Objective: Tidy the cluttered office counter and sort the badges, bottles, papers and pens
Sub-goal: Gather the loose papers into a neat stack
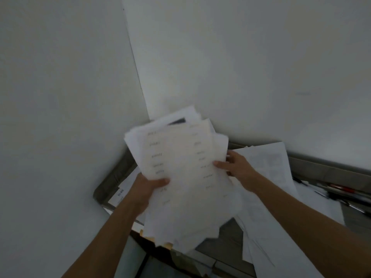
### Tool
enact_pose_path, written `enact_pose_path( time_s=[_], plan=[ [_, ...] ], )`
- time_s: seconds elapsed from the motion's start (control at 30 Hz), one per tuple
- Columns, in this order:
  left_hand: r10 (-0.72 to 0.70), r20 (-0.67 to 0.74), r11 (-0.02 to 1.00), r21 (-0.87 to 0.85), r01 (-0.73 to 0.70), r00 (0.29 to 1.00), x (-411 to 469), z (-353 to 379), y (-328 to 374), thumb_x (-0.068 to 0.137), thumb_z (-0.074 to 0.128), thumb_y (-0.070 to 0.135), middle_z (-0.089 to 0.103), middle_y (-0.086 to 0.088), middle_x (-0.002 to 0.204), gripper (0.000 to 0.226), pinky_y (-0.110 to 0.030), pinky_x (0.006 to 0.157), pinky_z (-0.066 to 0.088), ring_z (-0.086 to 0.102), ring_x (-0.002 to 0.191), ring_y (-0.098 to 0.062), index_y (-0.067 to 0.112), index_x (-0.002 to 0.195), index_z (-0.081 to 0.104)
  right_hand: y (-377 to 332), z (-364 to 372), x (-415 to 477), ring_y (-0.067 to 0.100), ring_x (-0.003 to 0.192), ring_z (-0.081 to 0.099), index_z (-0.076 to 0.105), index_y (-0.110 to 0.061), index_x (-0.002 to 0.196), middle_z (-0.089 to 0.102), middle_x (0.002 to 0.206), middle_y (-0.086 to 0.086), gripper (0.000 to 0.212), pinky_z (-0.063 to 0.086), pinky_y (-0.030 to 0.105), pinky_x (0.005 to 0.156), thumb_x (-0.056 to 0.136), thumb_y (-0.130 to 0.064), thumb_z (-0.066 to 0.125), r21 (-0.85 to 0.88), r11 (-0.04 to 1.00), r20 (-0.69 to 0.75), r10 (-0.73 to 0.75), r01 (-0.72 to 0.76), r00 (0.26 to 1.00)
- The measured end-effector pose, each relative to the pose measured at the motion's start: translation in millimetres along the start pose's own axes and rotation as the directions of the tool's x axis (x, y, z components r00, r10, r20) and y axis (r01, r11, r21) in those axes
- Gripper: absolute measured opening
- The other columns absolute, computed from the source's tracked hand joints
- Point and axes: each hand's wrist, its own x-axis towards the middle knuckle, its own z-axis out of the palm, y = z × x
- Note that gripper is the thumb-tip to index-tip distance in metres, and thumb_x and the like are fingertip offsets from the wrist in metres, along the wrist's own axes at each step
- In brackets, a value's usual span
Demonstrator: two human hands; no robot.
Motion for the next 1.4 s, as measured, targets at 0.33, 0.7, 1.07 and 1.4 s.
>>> enact_pose_path(
  time_s=[0.33, 0.7, 1.07, 1.4],
  plan=[
    [0.316, 0.1, 0.94, 0.102, -0.326, 0.943, 3, 19, 82, 0.057, 0.086, 0.002, 0.071, -0.01, 0.111, 0.063, -0.041, 0.083, 0.057, 0.067, 0.103, -0.028, 0.009, 0.116, 0.064, -75, -7, -11, 0.027, 0.105, 0.067, 0.065, -0.015, 0.113, 0.072, 0.111, 0.006, 0.044, 0.058, 0.041, 0.083, 0.071, -0.007, 0.073, 0.114, 0.973, 0.288, -0.224, 0.199, 0.931],
    [0.356, 0.047, 0.93, 0.086, -0.359, 0.933, 11, 26, 83, 0.062, 0.083, 0.003, 0.071, -0.014, 0.108, 0.053, -0.045, 0.079, 0.058, 0.069, 0.097, -0.031, 0.005, 0.112, 0.066, -68, 12, -3, 0.033, 0.091, 0.071, 0.072, -0.005, 0.1, 0.074, 0.1, 0.012, 0.023, 0.059, 0.044, 0.076, 0.078, -0.008, 0.076, 0.152, 0.962, 0.054, -0.238, 0.227, 0.97],
    [0.156, 0.026, 0.977, 0.145, -0.158, 0.987, 17, 28, 12, 0.059, 0.083, 0.015, 0.072, -0.011, 0.107, 0.048, -0.051, 0.084, 0.056, 0.068, 0.099, -0.031, 0.013, 0.106, 0.069, 0, 2, -2, 0.027, 0.102, 0.068, 0.07, -0.014, 0.111, 0.073, 0.109, 0.005, 0.038, 0.057, 0.047, 0.087, 0.075, -0.012, 0.081, 0.101, 0.988, 0.052, -0.126, 0.121, 0.991],
    [0.11, 0.049, 0.98, 0.158, -0.117, 0.993, 15, 66, 21, 0.08, 0.07, 0.003, 0.071, -0.013, 0.11, 0.035, -0.051, 0.088, 0.054, 0.067, 0.103, -0.033, 0.006, 0.114, 0.065, 5, -35, -33, 0.022, 0.107, 0.066, 0.067, -0.02, 0.116, 0.071, 0.115, 0.001, 0.044, 0.054, 0.043, 0.093, 0.075, -0.019, 0.082, -0.004, 0.999, 0.113, -0.034, 0.034, 0.993]
  ],
)
